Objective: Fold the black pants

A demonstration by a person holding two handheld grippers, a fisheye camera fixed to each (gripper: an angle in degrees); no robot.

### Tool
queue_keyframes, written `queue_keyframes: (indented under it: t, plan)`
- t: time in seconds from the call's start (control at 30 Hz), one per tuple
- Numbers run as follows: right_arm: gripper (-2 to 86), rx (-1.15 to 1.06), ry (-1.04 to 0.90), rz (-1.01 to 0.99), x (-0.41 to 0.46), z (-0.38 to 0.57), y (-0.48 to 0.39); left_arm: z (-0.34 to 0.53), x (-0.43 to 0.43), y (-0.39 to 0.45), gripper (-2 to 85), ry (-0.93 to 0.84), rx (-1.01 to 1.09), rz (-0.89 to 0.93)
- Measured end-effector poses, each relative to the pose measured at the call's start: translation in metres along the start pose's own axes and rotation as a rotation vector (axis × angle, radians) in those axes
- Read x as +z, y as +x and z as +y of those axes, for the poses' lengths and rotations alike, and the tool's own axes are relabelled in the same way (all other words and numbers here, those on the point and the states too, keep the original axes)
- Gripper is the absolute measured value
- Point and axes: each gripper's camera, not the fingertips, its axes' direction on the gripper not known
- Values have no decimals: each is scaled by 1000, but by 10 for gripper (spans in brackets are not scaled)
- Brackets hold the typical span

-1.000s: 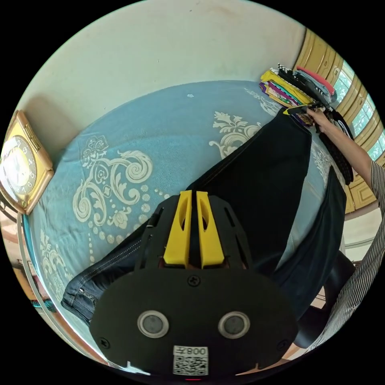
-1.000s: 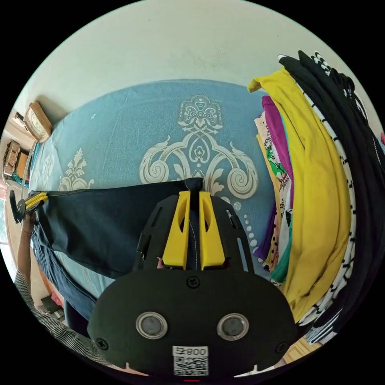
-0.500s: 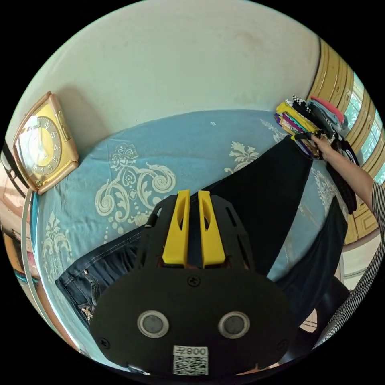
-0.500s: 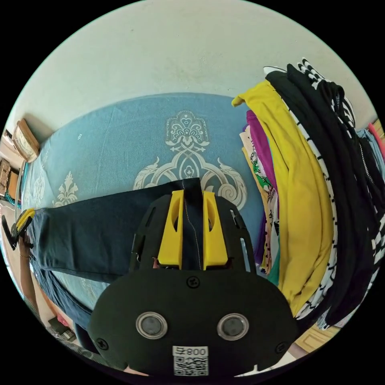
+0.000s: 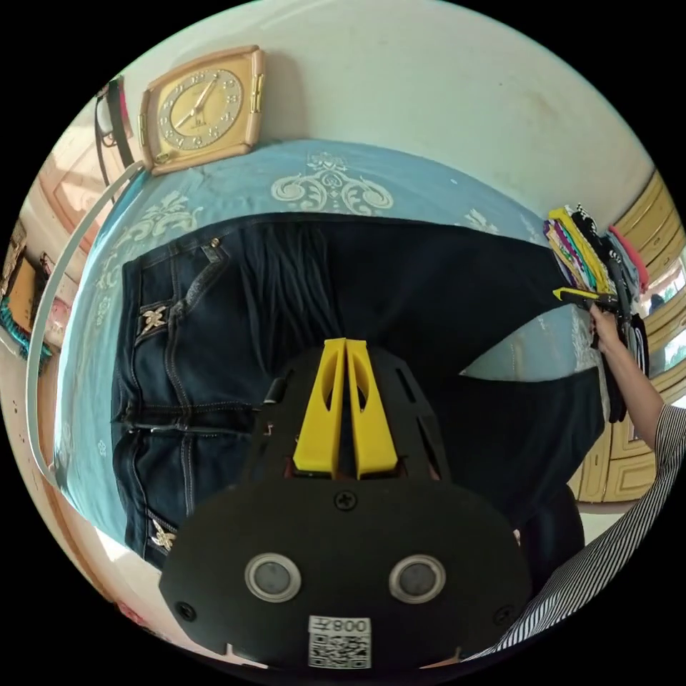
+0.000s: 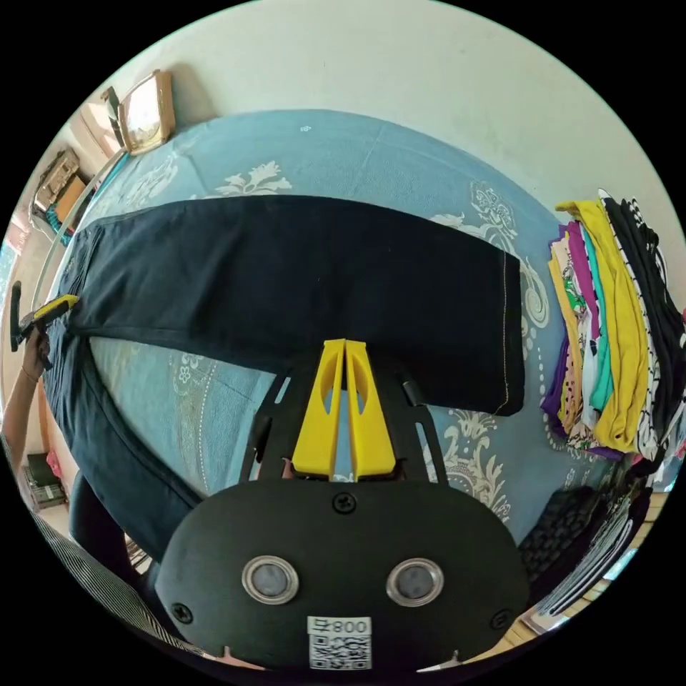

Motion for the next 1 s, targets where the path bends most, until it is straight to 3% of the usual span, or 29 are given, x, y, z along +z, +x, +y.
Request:
queue_keyframes:
  t: [0.1,0.2,0.23,0.3,0.43,0.57,0.7,0.77,1.0]
  plan:
    - [2,-36,58,-164,-28,13,-37,43,-22,-25,1,-31,-62,-49]
    - [1,-84,55,-231,-42,39,-91,76,2,-63,1,-218,-144,-44]
    - [1,-98,34,-262,-44,51,-114,84,-8,-79,1,-126,-203,-1]
    - [1,-113,-23,-268,-44,66,-147,88,-17,-96,1,-165,-288,32]
    - [1,-101,-91,-327,-59,104,-214,113,-69,-93,1,-100,-220,-32]
    - [1,-94,-157,-276,-66,135,-267,156,-92,-101,2,-131,-225,-74]
    - [1,-132,-251,-172,-57,155,-330,204,-71,-116,2,-321,-231,-48]
    - [2,-134,-221,-103,-61,156,-353,216,-79,-121,2,-261,-234,-44]
    - [2,-134,-278,19,-65,141,-420,230,-88,-122,3,-325,-114,-140]
